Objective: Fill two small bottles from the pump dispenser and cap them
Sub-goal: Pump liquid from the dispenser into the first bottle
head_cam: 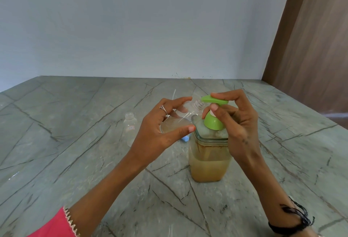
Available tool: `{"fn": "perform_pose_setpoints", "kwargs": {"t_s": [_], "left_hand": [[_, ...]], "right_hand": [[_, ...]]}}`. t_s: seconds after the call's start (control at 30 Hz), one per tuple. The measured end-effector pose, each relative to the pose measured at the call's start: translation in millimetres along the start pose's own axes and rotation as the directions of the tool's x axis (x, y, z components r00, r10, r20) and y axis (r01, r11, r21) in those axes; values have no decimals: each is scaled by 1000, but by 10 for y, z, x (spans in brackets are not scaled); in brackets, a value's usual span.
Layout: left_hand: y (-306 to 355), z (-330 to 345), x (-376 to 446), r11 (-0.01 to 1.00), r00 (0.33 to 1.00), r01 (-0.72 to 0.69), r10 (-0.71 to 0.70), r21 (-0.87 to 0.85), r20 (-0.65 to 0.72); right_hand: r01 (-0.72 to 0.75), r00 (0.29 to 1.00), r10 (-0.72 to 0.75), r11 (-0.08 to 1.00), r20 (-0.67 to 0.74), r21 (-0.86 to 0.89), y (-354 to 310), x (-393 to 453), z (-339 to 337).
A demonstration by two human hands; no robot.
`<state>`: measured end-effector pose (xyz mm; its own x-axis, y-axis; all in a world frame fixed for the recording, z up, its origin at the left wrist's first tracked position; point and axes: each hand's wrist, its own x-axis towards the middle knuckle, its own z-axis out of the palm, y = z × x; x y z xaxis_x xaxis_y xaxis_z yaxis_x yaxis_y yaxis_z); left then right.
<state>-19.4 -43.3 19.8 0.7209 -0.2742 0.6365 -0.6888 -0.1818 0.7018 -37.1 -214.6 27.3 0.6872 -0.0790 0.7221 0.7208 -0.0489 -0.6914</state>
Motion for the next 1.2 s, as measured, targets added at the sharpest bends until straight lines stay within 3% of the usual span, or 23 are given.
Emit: {"fn": "perform_pose_setpoints", "kwargs": {"t_s": [0.4, 0.67, 0.93, 1.2], "left_hand": [[1, 4, 9, 1000, 1000, -9, 9, 5, 4], [2, 6, 13, 1000, 1000, -1, 1, -2, -3], [-3, 6, 9, 1000, 1000, -4, 4, -3, -5], [-23, 11, -1, 999, 1000, -23, 23, 24, -1]], "right_hand": [[33, 998, -34, 999, 58, 16, 61, -55, -55], [200, 980, -200, 955, 25, -218, 116, -71, -81], [201, 979, -204, 969, -7, -147, 105, -58, -67], [219, 967, -241, 953, -87, -210, 89, -23, -40]]}}
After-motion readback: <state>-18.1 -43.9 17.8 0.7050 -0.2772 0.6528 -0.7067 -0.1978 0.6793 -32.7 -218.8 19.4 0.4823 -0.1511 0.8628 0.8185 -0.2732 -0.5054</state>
